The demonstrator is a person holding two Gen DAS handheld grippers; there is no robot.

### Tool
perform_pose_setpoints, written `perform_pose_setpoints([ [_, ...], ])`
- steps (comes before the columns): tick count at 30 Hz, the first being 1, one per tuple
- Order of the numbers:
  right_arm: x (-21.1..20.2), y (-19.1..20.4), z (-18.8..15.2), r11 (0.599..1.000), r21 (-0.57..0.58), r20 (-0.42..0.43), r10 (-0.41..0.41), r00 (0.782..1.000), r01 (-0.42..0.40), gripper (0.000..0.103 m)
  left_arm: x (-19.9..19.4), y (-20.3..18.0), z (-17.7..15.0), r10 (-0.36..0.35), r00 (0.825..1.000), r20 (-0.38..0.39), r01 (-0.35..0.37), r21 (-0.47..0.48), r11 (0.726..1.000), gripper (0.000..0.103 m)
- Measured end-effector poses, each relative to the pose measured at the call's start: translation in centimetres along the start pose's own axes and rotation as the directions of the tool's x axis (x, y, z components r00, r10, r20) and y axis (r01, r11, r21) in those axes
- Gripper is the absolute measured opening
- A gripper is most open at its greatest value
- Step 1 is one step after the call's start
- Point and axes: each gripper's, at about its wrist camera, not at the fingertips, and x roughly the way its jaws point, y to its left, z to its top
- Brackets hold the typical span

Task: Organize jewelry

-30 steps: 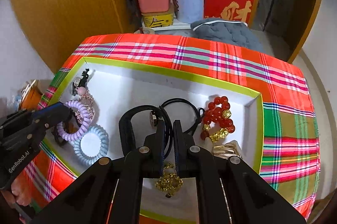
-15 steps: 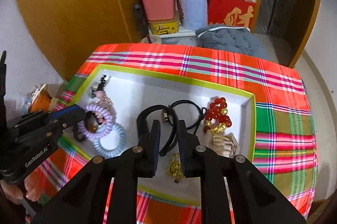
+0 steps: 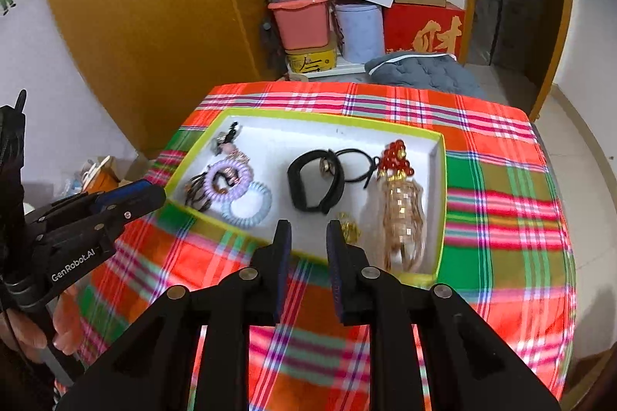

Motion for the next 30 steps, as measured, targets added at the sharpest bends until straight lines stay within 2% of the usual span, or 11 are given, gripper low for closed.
perform_pose_setpoints([
  [4,-2.1,0.7,-1.5,1.0,-0.008,0.024,0.012,1.0,-0.012,0.028,-2.2,-0.7,-1.5,0.007,1.0,0.012,-0.007,-0.005,1.0,0.032],
  [20,-7.4,1.8,-7.7,1.0,-0.015,0.037,0.006,0.999,-0.005,0.029,-8.2,-2.8,-7.4,0.031,0.999,0.02,-0.031,-0.002,1.0,0.032],
  [30,-8.7,1.9,-11.3,1.0,-0.001,0.011,-0.02,1.0,0.02,0.029,-9.6,-3.6,-10.5,0.03,1.0,-0.004,-0.03,0.005,1.0,0.032],
])
